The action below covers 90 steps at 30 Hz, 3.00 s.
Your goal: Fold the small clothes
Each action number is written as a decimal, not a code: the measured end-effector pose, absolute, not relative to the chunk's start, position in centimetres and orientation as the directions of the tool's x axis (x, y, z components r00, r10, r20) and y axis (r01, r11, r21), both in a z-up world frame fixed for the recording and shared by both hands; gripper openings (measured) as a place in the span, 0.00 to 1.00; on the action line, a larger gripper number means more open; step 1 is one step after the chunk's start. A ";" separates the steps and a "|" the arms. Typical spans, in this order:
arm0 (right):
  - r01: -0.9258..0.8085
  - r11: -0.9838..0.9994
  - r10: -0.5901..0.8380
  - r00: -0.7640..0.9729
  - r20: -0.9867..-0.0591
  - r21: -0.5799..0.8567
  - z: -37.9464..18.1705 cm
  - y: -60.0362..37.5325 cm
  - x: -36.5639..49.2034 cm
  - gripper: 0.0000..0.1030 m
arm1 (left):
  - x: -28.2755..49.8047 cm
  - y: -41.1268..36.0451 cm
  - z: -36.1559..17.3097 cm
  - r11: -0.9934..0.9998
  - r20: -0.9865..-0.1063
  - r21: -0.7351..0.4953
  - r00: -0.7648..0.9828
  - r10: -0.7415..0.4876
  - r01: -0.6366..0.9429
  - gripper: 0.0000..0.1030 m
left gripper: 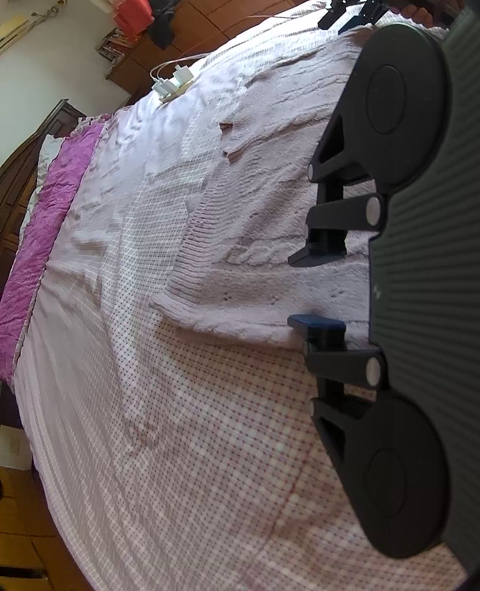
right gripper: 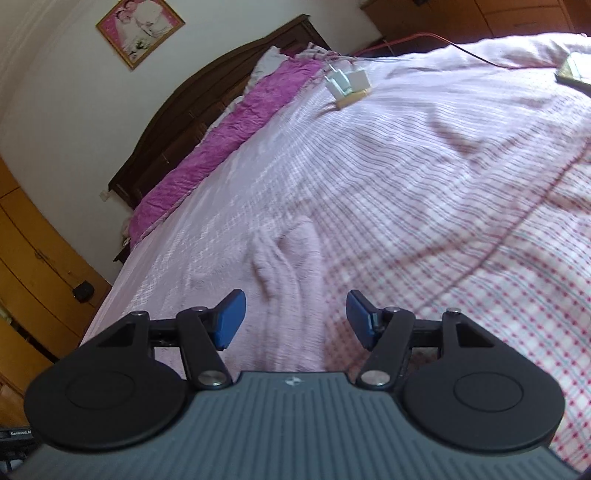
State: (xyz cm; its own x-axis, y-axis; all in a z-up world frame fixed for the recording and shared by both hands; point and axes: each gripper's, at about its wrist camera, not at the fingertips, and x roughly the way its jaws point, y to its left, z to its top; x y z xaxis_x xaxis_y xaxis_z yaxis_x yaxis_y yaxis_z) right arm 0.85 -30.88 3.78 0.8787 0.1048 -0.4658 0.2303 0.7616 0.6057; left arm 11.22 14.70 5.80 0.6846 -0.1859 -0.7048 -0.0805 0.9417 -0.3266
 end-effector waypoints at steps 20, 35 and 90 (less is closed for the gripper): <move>0.139 0.752 0.247 0.847 -0.471 0.644 1.6 -29.5 3.9 0.66 | 10.2 14.3 5.3 0.954 -0.727 -0.284 0.671 -0.145 -0.101 0.29; 0.108 0.754 0.272 0.847 -0.458 0.648 1.1 -29.2 4.9 0.61 | 10.6 14.1 4.9 0.958 -0.745 -0.262 0.656 -0.123 -0.118 0.29; -0.052 0.616 0.391 0.886 -0.248 0.786 3.0 -28.7 5.3 0.29 | 9.8 14.1 5.7 0.965 -0.737 -0.240 0.667 -0.111 -0.104 0.29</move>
